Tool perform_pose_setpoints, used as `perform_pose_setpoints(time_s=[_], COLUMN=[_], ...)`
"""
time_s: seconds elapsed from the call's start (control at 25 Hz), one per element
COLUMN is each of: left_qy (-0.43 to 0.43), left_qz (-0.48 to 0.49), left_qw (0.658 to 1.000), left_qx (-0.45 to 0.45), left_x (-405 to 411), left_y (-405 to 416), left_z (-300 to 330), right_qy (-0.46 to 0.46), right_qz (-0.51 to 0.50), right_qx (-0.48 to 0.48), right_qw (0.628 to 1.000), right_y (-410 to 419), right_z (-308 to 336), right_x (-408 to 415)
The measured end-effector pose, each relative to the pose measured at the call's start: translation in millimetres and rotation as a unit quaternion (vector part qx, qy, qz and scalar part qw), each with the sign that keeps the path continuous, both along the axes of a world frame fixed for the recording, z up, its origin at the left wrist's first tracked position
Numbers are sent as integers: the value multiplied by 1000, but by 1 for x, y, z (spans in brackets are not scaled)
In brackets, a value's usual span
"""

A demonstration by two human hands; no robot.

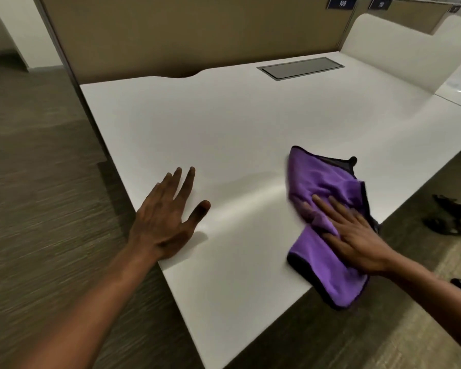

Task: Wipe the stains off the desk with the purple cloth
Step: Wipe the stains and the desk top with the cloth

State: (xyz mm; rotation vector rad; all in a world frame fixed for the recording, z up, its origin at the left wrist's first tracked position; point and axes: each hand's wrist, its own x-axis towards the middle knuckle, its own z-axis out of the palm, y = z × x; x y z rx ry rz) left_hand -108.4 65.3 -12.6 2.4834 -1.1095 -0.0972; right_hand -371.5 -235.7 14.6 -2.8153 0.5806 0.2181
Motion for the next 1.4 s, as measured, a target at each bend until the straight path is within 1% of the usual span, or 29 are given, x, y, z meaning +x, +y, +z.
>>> perform_pose_setpoints(time_s=[0.08,0.12,0.16,0.2,0.24,0.36,0.44,0.52,0.6,0.64,0.72,0.8,0.88,0.96,1.04,1.12,1.2,1.28,1.32,1.4], left_qy=[1,1,0,-1,-2,-6,-1,1,5,9,19,24,22,21,11,4,9,19,22,25], left_qz=[4,7,10,10,11,14,14,12,14,17,19,23,28,35,34,28,26,20,18,27], left_qw=[1000,1000,1000,1000,1000,999,998,998,998,998,998,998,998,998,998,996,994,994,994,996], left_qx=[-8,-12,-17,-20,-21,-45,-60,-65,-64,-63,-58,-52,-49,-52,-61,-82,-103,-110,-107,-87], left_x=[0,-1,-1,-1,-1,2,4,3,0,0,0,-1,-1,1,0,1,4,4,3,-1], left_y=[0,-1,-2,-2,-2,-1,0,0,1,1,2,2,0,0,0,-1,0,1,2,2], left_z=[1,1,1,1,0,-1,-1,1,3,4,5,4,4,2,0,0,0,3,3,6], right_qy=[-4,-7,-6,-9,-20,-45,-50,-55,-58,-63,-54,-42,-57,-59,-52,-53,-59,-54,-57,-78], right_qz=[-71,-111,-130,-123,-96,16,77,148,191,190,136,33,-41,-75,-49,32,120,169,173,136], right_qx=[-26,-43,-56,-61,-55,-39,-27,-16,-6,-5,-9,-18,-37,-41,-35,-35,-31,-14,-9,-6], right_qw=[997,993,990,990,994,998,995,987,980,980,989,998,997,995,997,997,990,984,983,988], right_y=[-23,-25,-18,-4,17,87,126,154,157,147,111,74,53,59,88,127,156,163,158,140], right_z=[1,-1,-5,-7,-9,-8,-6,-3,-4,-4,-4,-4,-4,-8,-10,-9,-6,-1,0,-5], right_x=[40,67,95,121,144,183,179,146,96,76,56,60,87,131,173,202,212,196,178,133])
